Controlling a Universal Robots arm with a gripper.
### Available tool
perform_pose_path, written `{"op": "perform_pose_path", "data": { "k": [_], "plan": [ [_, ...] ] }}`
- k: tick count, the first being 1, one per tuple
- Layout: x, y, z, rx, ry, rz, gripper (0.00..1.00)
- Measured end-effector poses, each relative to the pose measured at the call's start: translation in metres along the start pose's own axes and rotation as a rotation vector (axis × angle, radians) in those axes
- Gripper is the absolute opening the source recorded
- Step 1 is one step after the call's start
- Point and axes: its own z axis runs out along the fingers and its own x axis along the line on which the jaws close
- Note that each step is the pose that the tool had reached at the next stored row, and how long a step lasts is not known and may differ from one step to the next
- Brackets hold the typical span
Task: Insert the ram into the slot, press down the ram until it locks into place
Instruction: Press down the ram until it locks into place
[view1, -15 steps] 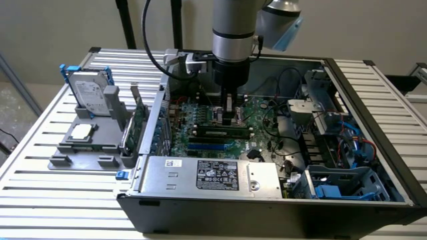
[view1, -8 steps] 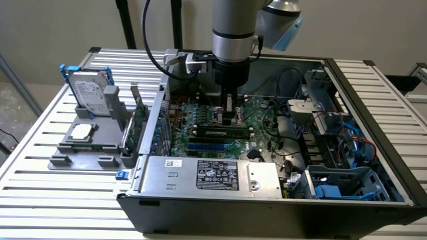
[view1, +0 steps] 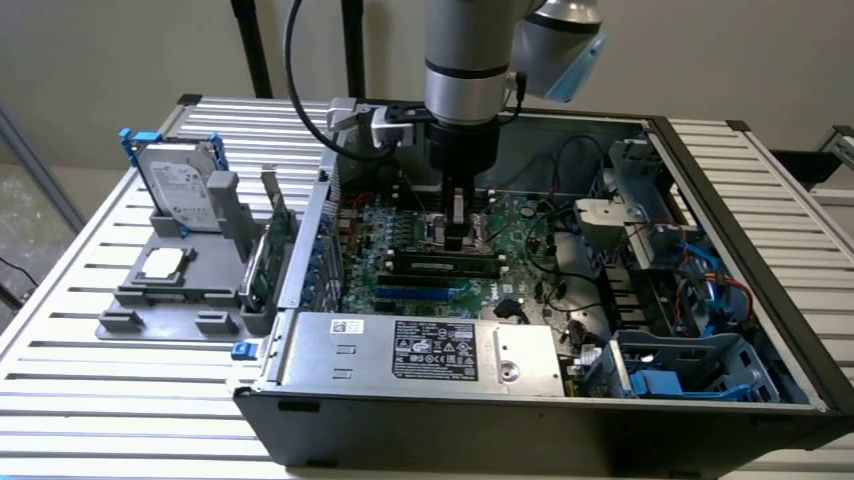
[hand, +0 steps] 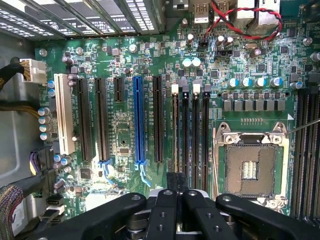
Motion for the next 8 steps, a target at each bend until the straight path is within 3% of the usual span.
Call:
{"op": "perform_pose_path", "data": {
  "k": [8],
  "plan": [
    [-0.0025, -0.0004, 0.0076, -0.0193, 0.0007, -0.002, 0.11]
  ]
}}
